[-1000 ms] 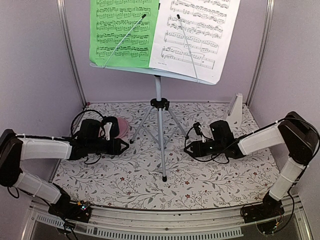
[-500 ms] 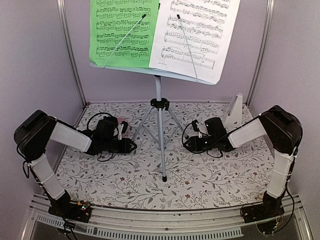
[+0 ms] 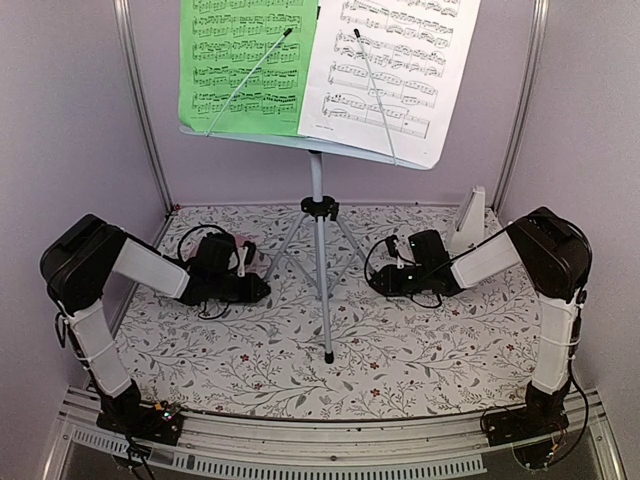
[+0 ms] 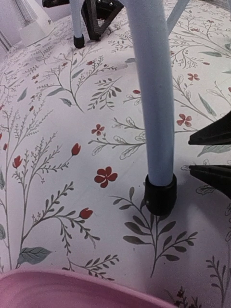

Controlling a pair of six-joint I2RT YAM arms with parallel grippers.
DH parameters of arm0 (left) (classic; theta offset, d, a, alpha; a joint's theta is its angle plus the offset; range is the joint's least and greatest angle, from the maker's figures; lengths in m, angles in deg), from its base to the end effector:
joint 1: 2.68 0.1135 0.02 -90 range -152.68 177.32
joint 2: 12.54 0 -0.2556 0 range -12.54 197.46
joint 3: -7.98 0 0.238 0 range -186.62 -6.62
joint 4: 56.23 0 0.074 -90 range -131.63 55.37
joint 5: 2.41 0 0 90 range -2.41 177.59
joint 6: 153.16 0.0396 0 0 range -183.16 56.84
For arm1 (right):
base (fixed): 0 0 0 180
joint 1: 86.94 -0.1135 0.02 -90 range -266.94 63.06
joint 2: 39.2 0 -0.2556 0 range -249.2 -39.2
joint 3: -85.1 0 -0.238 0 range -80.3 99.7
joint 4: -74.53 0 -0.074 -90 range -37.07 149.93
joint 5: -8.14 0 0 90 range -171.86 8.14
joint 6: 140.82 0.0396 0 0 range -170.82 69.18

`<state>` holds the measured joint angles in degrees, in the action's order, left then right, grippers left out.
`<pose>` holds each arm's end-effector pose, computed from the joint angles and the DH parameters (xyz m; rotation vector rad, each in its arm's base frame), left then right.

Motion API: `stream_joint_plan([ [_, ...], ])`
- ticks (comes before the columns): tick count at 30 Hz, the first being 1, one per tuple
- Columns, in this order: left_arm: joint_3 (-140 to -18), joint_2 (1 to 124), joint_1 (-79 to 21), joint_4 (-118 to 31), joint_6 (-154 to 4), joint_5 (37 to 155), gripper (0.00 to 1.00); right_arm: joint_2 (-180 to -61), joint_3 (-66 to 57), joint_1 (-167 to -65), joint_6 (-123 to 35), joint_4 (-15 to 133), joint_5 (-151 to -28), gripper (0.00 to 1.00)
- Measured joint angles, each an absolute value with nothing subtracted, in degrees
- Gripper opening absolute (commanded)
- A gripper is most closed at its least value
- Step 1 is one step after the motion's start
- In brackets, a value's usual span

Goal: Set up the instrument practice props

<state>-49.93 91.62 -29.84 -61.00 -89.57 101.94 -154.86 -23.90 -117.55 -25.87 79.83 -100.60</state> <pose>0.2903 -0.1600 0.1150 0.1510 2.3852 -0.7528 0.3259 0.2076 0.1059 -0.3008 2.3499 0.8656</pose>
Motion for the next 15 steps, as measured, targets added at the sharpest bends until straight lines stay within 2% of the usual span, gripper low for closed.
stream_joint_plan([
  [15,-55.9,96.5,-28.4,-59.7,-88.3,103.0,0.11,-158.3,-19.3,-115.8,-23.9,79.4,-101.0,0.21],
])
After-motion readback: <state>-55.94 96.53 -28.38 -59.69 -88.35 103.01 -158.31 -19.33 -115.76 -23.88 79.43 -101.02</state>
